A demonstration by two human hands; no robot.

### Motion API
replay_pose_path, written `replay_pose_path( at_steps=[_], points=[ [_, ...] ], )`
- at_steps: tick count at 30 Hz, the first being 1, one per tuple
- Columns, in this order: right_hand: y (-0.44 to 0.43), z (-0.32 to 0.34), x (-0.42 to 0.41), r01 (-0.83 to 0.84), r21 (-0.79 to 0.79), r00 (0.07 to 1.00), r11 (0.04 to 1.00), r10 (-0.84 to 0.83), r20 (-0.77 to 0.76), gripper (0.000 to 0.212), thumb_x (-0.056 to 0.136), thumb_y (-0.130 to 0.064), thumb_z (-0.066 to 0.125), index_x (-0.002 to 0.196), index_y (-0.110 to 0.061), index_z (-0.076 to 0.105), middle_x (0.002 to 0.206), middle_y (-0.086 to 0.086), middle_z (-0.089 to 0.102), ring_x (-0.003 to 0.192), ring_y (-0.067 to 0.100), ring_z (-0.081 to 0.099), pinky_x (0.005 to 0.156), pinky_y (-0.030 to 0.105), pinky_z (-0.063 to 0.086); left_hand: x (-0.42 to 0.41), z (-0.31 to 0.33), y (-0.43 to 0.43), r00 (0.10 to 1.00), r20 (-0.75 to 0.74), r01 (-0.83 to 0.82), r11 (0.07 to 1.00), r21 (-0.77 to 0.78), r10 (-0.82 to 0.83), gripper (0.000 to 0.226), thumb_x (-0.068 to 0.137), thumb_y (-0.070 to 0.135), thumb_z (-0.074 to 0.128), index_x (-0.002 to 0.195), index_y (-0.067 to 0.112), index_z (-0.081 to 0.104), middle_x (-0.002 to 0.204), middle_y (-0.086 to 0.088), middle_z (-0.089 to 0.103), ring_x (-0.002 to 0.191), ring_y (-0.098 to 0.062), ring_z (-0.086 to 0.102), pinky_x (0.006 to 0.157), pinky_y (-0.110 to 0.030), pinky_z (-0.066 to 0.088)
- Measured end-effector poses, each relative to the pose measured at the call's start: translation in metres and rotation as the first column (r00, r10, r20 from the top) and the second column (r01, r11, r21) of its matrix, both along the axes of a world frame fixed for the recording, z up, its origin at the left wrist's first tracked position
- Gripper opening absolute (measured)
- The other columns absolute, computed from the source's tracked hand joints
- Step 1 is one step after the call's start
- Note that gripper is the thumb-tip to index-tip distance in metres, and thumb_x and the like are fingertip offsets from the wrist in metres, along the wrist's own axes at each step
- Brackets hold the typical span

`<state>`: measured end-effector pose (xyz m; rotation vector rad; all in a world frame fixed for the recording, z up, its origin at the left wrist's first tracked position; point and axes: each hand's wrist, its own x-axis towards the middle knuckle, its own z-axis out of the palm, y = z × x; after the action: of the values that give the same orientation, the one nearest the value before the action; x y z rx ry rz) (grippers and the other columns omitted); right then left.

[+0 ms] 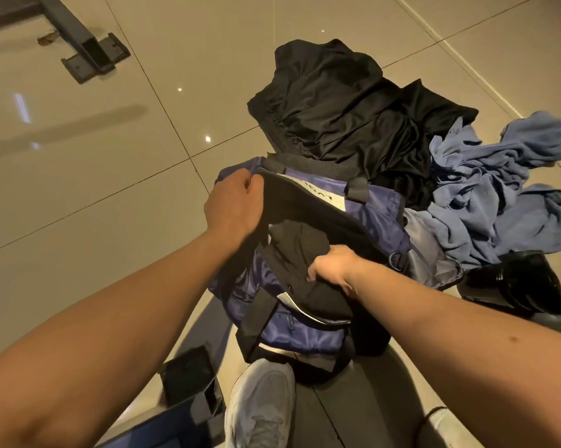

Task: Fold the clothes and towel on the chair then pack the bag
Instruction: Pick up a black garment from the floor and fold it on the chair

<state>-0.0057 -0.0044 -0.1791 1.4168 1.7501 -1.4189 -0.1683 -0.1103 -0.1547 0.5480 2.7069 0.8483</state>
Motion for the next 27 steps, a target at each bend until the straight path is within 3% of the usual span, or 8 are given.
replay_pose_path(
  at_steps=[4, 8, 11, 14, 17, 21, 24, 27],
  points=[
    [0.003, 0.006, -0.015, 0.242, 0.024, 0.93, 0.97, -0.225, -0.289, 0.053, 0.067, -0.013, 0.087, 0.116, -0.021, 0.068, 0.112, -0.001, 0.07, 0.101, 0.024, 0.066, 0.096, 0.038, 0.053, 0.0, -0.002, -0.009, 0.994, -0.025, 0.1, 0.992, -0.076, -0.102, 0.031, 0.103, 0.039, 0.044, 0.077, 0.023, 0.046, 0.071, 0.003, 0.054, 0.067, -0.017, 0.049, 0.055, -0.031, 0.029],
    [-0.002, -0.017, -0.014, 0.351, -0.144, 0.908, 0.925, -0.374, -0.189, 0.08, 0.046, -0.029, 0.091, 0.122, -0.018, 0.067, 0.115, 0.004, 0.073, 0.1, 0.03, 0.071, 0.094, 0.047, 0.057, 0.017, 0.001, -0.02, 0.951, -0.25, 0.143, 0.976, -0.166, -0.181, 0.022, 0.092, 0.034, 0.064, 0.103, 0.016, 0.056, 0.099, -0.003, 0.059, 0.092, -0.026, 0.053, 0.077, -0.038, 0.04],
    [-0.009, -0.017, -0.005, 0.399, -0.276, 0.898, 0.874, -0.434, -0.077, 0.054, 0.07, -0.006, 0.083, 0.121, -0.007, 0.067, 0.104, 0.016, 0.076, 0.093, 0.036, 0.074, 0.088, 0.055, 0.059, 0.044, 0.0, -0.033, 0.802, -0.354, 0.454, 0.876, -0.161, -0.481, 0.023, 0.086, 0.029, 0.067, 0.103, 0.014, 0.061, 0.101, -0.007, 0.06, 0.094, -0.03, 0.054, 0.08, -0.047, 0.043],
    [-0.008, -0.014, -0.002, 0.413, -0.29, 0.891, 0.863, -0.449, -0.067, 0.051, 0.076, -0.012, 0.085, 0.122, -0.002, 0.065, 0.104, 0.015, 0.075, 0.093, 0.034, 0.073, 0.088, 0.05, 0.059, 0.066, -0.019, -0.049, 0.603, -0.272, 0.703, 0.66, -0.264, -0.75, 0.026, 0.09, 0.04, 0.051, 0.095, 0.017, 0.061, 0.091, -0.004, 0.06, 0.086, -0.026, 0.053, 0.074, -0.042, 0.041],
    [-0.009, -0.007, 0.0, 0.377, -0.157, 0.922, 0.913, -0.386, -0.028, 0.066, 0.076, -0.033, 0.088, 0.126, -0.007, 0.054, 0.12, 0.014, 0.066, 0.107, 0.033, 0.066, 0.087, 0.04, 0.054, 0.074, -0.034, -0.062, 0.55, -0.203, 0.735, 0.584, -0.345, -0.81, 0.04, 0.095, 0.049, 0.045, 0.085, 0.016, 0.066, 0.08, -0.002, 0.06, 0.079, -0.022, 0.051, 0.076, -0.04, 0.043],
    [-0.023, -0.002, 0.009, 0.103, 0.088, 0.994, 0.991, -0.106, 0.032, 0.07, 0.08, -0.019, 0.076, 0.138, -0.007, 0.039, 0.13, 0.013, 0.058, 0.115, 0.033, 0.058, 0.089, 0.035, 0.048, 0.073, -0.03, -0.076, 0.501, -0.263, 0.755, 0.565, -0.334, -0.825, 0.048, 0.093, 0.057, 0.05, 0.07, 0.017, 0.065, 0.069, 0.002, 0.053, 0.073, -0.019, 0.049, 0.081, -0.04, 0.047],
    [-0.02, 0.002, 0.008, 0.03, 0.006, 0.999, 1.0, -0.03, -0.036, 0.044, 0.08, -0.004, 0.066, 0.121, -0.009, 0.05, 0.117, 0.016, 0.063, 0.101, 0.03, 0.061, 0.09, 0.038, 0.054, 0.067, -0.025, -0.084, 0.466, -0.211, 0.823, 0.509, -0.253, -0.859, 0.041, 0.096, 0.055, 0.049, 0.067, 0.027, 0.046, 0.07, 0.009, 0.044, 0.072, -0.014, 0.045, 0.084, -0.037, 0.044],
    [-0.013, 0.0, 0.0, -0.095, -0.01, 0.995, 0.995, 0.094, -0.022, 0.055, 0.075, -0.008, 0.075, 0.125, -0.01, 0.054, 0.118, 0.013, 0.066, 0.108, 0.033, 0.063, 0.097, 0.046, 0.054, 0.062, -0.021, -0.089, 0.468, -0.142, 0.854, 0.487, -0.183, -0.872, 0.04, 0.095, 0.055, 0.051, 0.068, 0.029, 0.038, 0.067, 0.012, 0.04, 0.067, -0.01, 0.043, 0.079, -0.036, 0.045]
  ],
)
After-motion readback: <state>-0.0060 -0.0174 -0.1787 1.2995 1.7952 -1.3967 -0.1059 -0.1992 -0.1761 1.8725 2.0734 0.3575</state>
